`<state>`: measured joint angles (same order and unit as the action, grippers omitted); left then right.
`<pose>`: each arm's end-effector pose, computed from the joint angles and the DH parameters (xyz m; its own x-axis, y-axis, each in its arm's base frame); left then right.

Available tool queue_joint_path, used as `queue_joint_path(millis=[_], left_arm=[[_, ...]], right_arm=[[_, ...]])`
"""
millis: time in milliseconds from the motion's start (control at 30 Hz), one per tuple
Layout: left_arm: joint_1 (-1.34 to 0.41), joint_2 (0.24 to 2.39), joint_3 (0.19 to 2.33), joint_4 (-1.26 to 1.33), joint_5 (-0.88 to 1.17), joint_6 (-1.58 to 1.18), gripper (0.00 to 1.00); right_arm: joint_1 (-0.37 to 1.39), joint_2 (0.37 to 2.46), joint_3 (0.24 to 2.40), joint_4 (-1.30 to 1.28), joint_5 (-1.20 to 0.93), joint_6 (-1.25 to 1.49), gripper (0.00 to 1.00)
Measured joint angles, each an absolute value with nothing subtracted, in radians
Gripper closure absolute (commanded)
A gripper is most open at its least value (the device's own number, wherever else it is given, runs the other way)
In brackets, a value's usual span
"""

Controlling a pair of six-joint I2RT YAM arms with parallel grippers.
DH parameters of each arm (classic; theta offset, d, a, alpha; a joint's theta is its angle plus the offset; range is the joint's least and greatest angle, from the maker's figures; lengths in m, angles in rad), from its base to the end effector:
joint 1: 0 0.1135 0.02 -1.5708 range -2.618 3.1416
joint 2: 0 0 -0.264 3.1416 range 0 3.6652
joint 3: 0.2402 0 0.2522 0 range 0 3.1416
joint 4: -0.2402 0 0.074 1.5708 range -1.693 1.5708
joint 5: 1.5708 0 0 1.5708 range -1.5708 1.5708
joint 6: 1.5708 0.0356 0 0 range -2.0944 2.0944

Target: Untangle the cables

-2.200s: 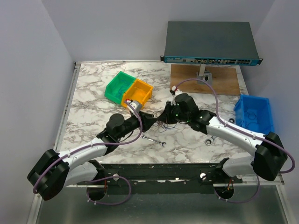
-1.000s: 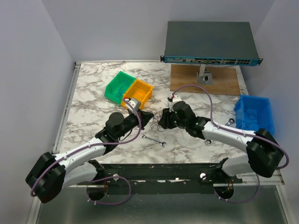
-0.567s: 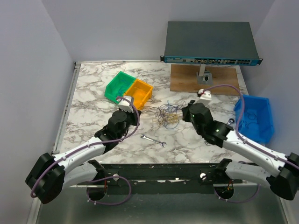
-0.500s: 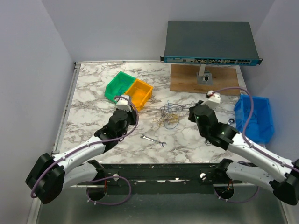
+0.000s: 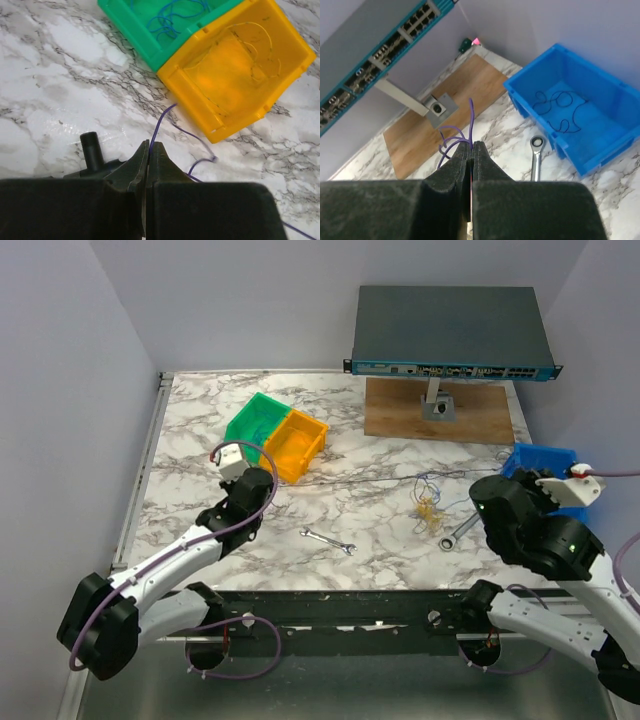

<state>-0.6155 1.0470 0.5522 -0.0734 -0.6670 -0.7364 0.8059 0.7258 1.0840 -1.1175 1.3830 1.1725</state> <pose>0.1907 -0.1079 0.2237 -0.3443 -0.4028 -0.8481 -0.2744 0.9070 -0.3195 0.0871 0.0403 0.3753 0.1458 0.4004 -0.9047 0.5785 0.7073 0.4062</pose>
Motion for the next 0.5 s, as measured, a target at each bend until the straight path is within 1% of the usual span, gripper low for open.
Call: queue_joint_path(millis=[67,133,200,267,333,400,500], left_arm=[[-0.615,1.038,0.554,-0.105,-0.698,-0.773,1.00],[-0.615,1.024,0.554,-0.129,-0.727,-0.792,1.00],[-0.614,1.003,0.552,-0.133,-0.737,-0.794,1.00],[-0.614,0.978,0.546,-0.128,-0.743,-0.794,1.00],[-0.614,0.953,0.534,-0.116,-0.748,-0.793,1.00],[-0.614,0.922,0.516,-0.108,-0.756,-0.793,1.00],[-0.615,0.881,0.486,-0.084,-0.760,-0.785,1.00]], right_arm=[[0.806,0.716,1.101,-1.140,1.407,1.160,0.99],[0.806,0.699,1.091,-1.093,1.418,1.061,0.98],[0.804,0.679,1.042,-0.943,1.405,0.880,0.96],[0.804,0.695,1.004,-0.860,1.383,0.779,0.94],[0.794,0.769,1.001,-0.846,1.377,0.754,0.98],[0.748,0.871,1.018,-0.859,1.350,0.763,0.99],[0.576,1.037,1.055,-0.848,1.246,0.756,0.99]])
